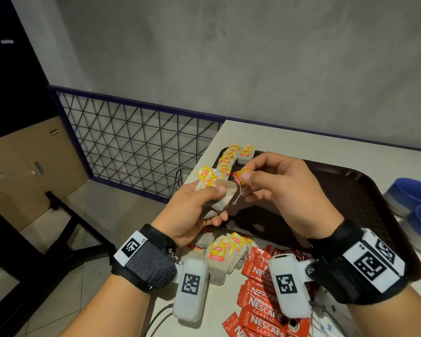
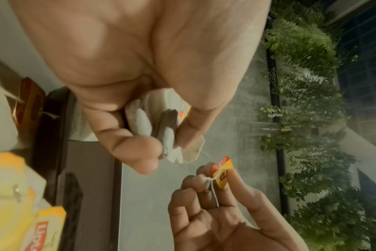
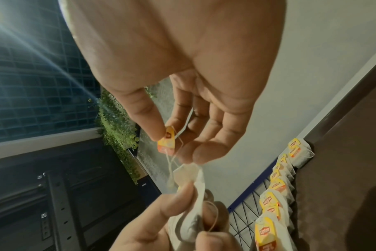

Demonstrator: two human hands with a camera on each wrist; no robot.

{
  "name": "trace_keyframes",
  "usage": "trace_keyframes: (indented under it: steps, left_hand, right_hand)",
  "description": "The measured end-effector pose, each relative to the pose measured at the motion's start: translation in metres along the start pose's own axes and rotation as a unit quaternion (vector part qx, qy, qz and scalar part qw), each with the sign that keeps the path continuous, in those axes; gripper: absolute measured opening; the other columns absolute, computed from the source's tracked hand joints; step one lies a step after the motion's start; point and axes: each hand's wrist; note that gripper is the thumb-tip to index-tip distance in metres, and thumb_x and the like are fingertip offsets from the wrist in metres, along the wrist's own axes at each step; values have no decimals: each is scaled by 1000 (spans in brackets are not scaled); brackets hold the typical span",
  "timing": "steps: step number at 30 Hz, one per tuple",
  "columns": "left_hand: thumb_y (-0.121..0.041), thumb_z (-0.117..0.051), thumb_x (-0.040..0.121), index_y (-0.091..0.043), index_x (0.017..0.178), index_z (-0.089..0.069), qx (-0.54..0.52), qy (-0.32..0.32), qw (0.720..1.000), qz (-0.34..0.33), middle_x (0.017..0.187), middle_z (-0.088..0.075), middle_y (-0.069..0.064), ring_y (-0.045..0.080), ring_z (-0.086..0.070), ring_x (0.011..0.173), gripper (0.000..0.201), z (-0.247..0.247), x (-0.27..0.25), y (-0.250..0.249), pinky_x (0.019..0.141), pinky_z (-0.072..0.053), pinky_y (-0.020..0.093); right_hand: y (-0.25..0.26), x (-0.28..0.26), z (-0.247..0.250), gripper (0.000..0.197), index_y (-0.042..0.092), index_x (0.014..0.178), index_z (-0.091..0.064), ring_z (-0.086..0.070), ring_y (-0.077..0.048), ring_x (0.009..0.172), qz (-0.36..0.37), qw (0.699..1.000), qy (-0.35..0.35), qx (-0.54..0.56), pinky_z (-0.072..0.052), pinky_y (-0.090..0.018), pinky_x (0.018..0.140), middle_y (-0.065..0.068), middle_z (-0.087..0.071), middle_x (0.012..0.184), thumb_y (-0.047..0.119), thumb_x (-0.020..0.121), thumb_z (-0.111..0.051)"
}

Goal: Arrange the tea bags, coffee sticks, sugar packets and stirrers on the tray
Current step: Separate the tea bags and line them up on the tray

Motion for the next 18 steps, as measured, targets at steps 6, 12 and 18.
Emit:
trace_keyframes:
  steps: [6, 12, 18]
  left_hand:
    - [-20, -65, 98, 1, 111, -63, -12, 11, 1000, -17, 84, -63, 20, 22, -56, 59, 25, 2, 1, 0, 46, -43, 23]
    - [-22, -73, 91, 5, 114, -63, 8, 27, 998, -55, 83, -55, 19, 21, -50, 58, 37, 3, 3, 3, 43, -38, 22]
    - [-21, -71, 85, -4, 97, -69, -7, 0, 998, -69, 72, -55, 8, 20, -49, 56, 21, 1, 2, 3, 43, -36, 21]
  right_hand:
    - [1, 1, 2, 13, -3, 98, -68, -69, -34, 73, -9, 999, -13, 38, -62, -40, 70, -33, -68, 85, -10, 87, -71]
    - [-5, 2, 1, 27, 1, 104, -73, -71, -29, 71, -26, 1000, 14, 8, -65, -40, 70, -20, -71, 81, -18, 85, -69]
    - [-6, 4, 6, 10, 7, 96, -78, -74, -26, 73, -32, 997, -5, -66, -63, -36, 69, -12, -75, 79, 1, 89, -76]
Point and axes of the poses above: each hand's wrist, its own x-axis towards the middle knuckle, its own z-axis out of the back of the hand, y = z × x
